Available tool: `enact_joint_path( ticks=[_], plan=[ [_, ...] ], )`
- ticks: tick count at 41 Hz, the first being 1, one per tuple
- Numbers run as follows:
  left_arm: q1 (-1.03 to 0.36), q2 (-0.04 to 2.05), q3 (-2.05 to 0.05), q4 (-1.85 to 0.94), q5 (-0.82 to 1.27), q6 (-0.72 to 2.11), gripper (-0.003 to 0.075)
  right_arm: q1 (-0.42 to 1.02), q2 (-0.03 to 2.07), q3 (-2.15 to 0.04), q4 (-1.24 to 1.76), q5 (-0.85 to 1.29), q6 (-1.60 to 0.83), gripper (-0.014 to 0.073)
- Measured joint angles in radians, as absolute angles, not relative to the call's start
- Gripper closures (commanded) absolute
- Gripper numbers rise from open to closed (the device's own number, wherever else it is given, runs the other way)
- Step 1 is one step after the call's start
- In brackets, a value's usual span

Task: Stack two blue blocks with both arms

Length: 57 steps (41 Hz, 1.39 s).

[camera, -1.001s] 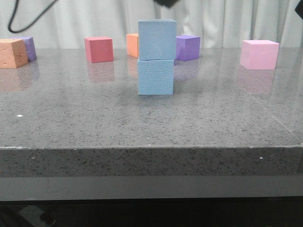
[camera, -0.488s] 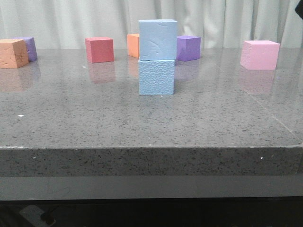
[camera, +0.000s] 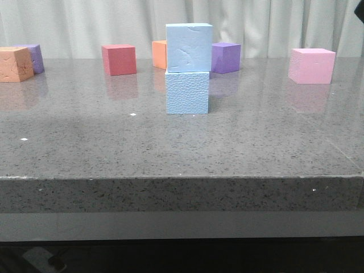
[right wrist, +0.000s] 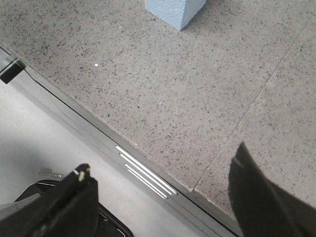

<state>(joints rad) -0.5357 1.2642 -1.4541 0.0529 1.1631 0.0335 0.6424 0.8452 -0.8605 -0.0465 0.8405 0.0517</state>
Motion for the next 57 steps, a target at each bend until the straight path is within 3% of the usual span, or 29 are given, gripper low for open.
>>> enact_joint_path(
  ticks=[20, 28, 42, 47, 57],
  plan=[
    [-0.536, 0.771, -0.972, 0.057, 1.069, 0.013, 0.0188, 0.642, 0.845, -0.861, -0.043, 0.827, 0.052, 0.0043],
    [-0.536, 0.64, -0.896, 0.057, 1.055, 0.01, 0.0188, 0.642, 0.834, -0.863, -0.089, 0.839, 0.089, 0.0044],
    [-0.536, 0.617, -0.884, 0.057, 1.02, 0.01, 0.0194, 0.642, 0.684, -0.889, -0.167, 0.954, 0.157, 0.0049],
    [-0.536, 0.617, -0.884, 0.057, 0.991, 0.01, 0.032, 0.642, 0.632, -0.889, -0.16, 0.96, 0.158, 0.0173],
    [-0.536, 0.617, -0.884, 0.057, 0.967, 0.01, 0.0673, 0.642, 0.606, -0.891, -0.159, 0.962, 0.162, 0.0612]
  ],
)
